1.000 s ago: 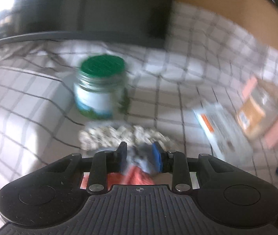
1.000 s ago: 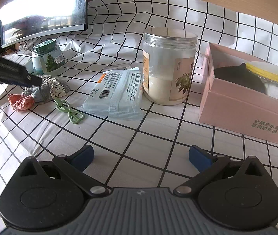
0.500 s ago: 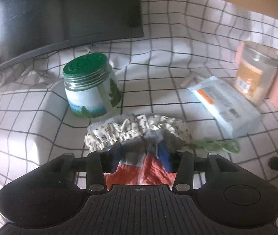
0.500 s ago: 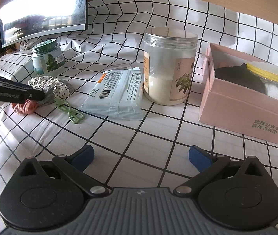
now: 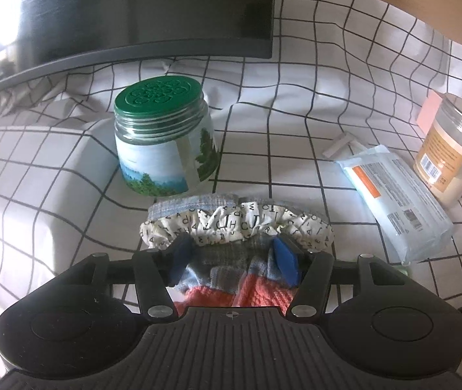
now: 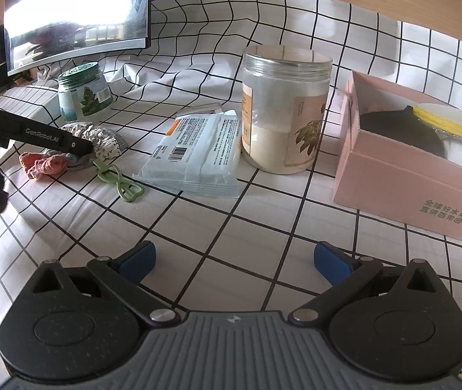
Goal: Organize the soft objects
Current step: 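Hold the scrunchie bundle in the left tool while the right tool grasps the green strap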
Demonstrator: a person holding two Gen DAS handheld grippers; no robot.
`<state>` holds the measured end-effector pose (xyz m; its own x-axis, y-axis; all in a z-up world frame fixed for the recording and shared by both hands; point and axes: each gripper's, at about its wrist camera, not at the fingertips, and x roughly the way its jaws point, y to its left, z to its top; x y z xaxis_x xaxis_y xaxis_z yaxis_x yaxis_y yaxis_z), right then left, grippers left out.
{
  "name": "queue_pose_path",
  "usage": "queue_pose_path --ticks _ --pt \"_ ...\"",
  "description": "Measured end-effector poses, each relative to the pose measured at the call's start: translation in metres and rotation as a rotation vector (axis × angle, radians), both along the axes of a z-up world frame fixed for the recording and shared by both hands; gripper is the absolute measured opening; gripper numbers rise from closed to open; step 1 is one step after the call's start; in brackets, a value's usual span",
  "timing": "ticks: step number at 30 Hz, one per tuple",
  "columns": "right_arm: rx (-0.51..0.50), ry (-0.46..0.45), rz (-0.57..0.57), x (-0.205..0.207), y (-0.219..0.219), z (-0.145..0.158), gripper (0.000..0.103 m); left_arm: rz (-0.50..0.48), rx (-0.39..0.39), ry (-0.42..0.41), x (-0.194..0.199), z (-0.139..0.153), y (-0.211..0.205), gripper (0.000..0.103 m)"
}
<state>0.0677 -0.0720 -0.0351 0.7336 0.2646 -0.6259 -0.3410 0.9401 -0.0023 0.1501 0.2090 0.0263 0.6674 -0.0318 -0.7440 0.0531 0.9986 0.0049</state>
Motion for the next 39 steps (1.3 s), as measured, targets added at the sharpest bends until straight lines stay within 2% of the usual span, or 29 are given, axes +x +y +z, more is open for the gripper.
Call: queue_pose_path --ticks 1,3,4,8,10,15,18,23,29,31,34,37,39 --pt "0.000 0.000 0.000 0.000 0.000 0.000 0.103 -0.009 0.002 -0.005 -0.001 0.000 0.000 0.056" --pt "-0.003 0.000 0.002 0.000 0.001 0.000 0.103 -0.027 0.003 -0.021 -0.005 0.001 0.000 0.029" --pt "-0.004 0.000 0.005 0.000 0.000 0.000 0.103 -0.033 0.002 -0.025 -0.007 0.001 0.000 0.023" --pt "-0.014 0.016 0.016 0.001 0.002 0.003 0.103 -0.050 -0.049 -0.027 -0.018 0.003 0.005 0.014" --pt "-0.019 0.019 0.038 0.000 0.006 0.010 0.103 -0.057 -0.080 -0.033 -0.027 0.007 0.009 0.013" --pt "0.017 -0.046 0.082 -0.005 0.029 0.034 0.103 -0.046 -0.138 -0.082 -0.048 0.026 0.025 0.013" --pt "0.056 -0.014 0.063 0.003 0.045 0.038 0.102 -0.025 -0.159 -0.113 -0.055 0.036 0.037 0.013" --pt "0.080 0.071 0.033 0.016 0.066 0.028 0.100 0.011 -0.190 -0.165 -0.067 0.053 0.063 0.013" --pt "0.094 0.116 -0.011 0.031 0.098 0.016 0.098 0.055 -0.237 -0.160 -0.077 0.056 0.089 0.013" --pt "0.111 0.118 0.055 0.025 0.113 0.016 0.098 0.065 -0.239 -0.160 -0.078 0.056 0.097 0.013" --pt "0.061 0.075 0.204 0.007 0.135 0.018 0.088 0.073 -0.239 -0.159 -0.079 0.054 0.106 0.013" --pt "-0.025 -0.014 0.238 0.000 0.143 0.021 0.080 0.080 -0.255 -0.148 -0.077 0.051 0.114 0.013" --pt "-0.089 -0.047 0.260 0.005 0.145 0.021 0.071 0.077 -0.269 -0.143 -0.077 0.049 0.117 0.013"
